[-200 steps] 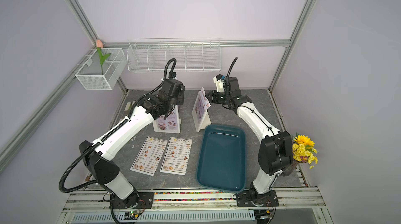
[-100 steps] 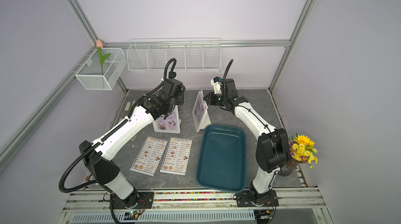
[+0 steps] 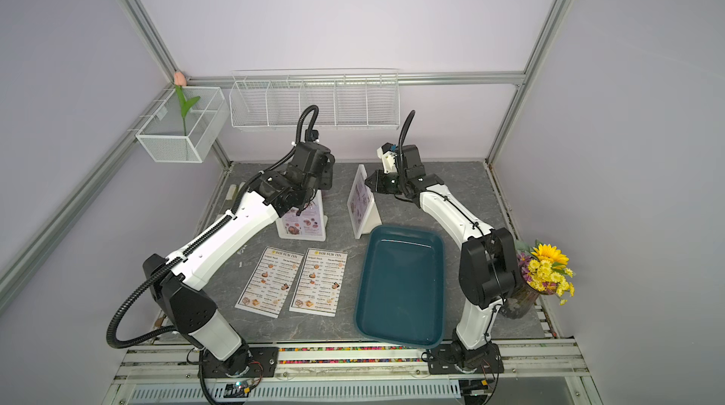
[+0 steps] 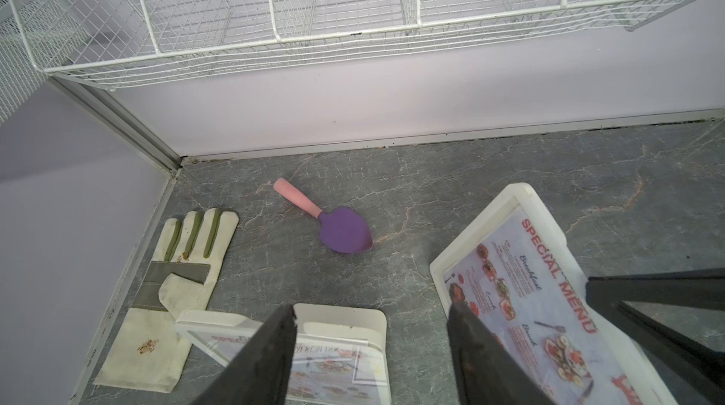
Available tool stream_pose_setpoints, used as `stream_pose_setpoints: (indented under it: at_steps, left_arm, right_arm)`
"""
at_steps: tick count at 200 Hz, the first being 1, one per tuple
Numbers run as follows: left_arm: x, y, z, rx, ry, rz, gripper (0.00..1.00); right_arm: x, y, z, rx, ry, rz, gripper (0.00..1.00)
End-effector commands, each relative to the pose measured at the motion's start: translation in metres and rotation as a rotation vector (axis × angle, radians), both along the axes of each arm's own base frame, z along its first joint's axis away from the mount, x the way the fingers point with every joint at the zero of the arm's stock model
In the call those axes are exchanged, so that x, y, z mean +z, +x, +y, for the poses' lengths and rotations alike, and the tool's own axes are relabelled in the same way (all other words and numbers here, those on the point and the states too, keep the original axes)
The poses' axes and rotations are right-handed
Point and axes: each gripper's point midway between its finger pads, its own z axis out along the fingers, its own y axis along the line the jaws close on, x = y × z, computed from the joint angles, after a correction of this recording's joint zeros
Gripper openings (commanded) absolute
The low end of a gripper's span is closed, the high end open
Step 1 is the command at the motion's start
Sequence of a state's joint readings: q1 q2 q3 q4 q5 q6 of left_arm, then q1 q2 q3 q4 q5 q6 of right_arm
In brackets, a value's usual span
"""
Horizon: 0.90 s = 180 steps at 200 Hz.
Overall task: Replace the menus in the menu holders
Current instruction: Insert the menu into the menu holder.
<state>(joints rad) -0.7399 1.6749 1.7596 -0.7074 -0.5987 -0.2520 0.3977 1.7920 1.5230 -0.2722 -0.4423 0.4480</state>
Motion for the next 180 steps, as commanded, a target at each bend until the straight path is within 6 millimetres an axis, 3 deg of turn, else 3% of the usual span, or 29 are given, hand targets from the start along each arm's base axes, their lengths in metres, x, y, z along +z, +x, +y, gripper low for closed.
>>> stream_pose_setpoints:
  at_steps: [1,78,126,180]
  left_arm:
    - [0.005,0.001,0.002,0.019,-0.008,-0.018,0.64]
    - [0.007,0.0,0.002,0.017,-0.013,-0.021,0.64]
    - [0.008,0.0,0.001,0.013,-0.022,-0.021,0.64]
    - [0.007,0.0,0.0,0.01,-0.024,-0.021,0.64]
  right_arm:
    - [0.002,0.0,0.005,0.016,-0.003,-0.004,0.12]
    - [0.037,-0.001,-0.012,-0.023,0.014,-0.073,0.28]
    - [0.023,-0.016,-0.016,-0.01,0.002,-0.041,0.17]
    - [0.008,-0.019,-0.013,0.0,-0.004,-0.009,0.14]
